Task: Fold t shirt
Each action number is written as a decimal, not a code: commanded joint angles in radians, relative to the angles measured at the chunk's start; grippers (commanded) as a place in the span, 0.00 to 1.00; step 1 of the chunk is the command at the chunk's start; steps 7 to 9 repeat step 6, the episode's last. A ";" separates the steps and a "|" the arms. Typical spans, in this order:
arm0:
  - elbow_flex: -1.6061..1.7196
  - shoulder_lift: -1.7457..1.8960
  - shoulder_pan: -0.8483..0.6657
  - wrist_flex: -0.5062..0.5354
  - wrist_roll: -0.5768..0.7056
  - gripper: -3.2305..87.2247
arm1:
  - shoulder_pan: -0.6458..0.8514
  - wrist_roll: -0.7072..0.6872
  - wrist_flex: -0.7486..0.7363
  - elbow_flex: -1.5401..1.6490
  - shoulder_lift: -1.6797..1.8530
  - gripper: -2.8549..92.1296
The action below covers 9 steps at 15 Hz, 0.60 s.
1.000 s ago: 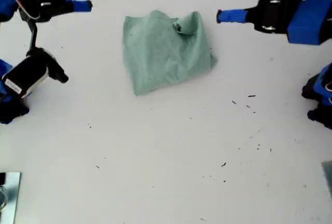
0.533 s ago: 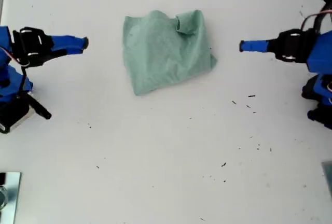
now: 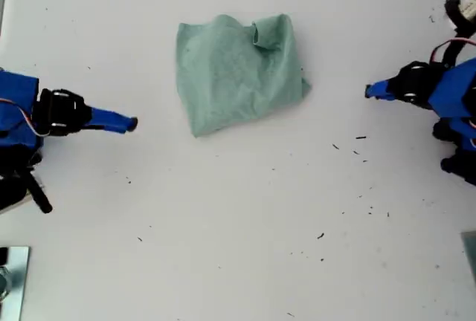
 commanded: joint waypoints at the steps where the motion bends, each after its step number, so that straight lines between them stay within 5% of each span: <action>1: 0.009 0.006 0.084 0.003 -0.018 0.14 | 0.034 -0.437 0.005 0.055 0.006 0.09; 9: 0.009 0.006 0.137 0.003 -0.017 0.14 | 0.029 -0.430 0.005 0.055 0.006 0.09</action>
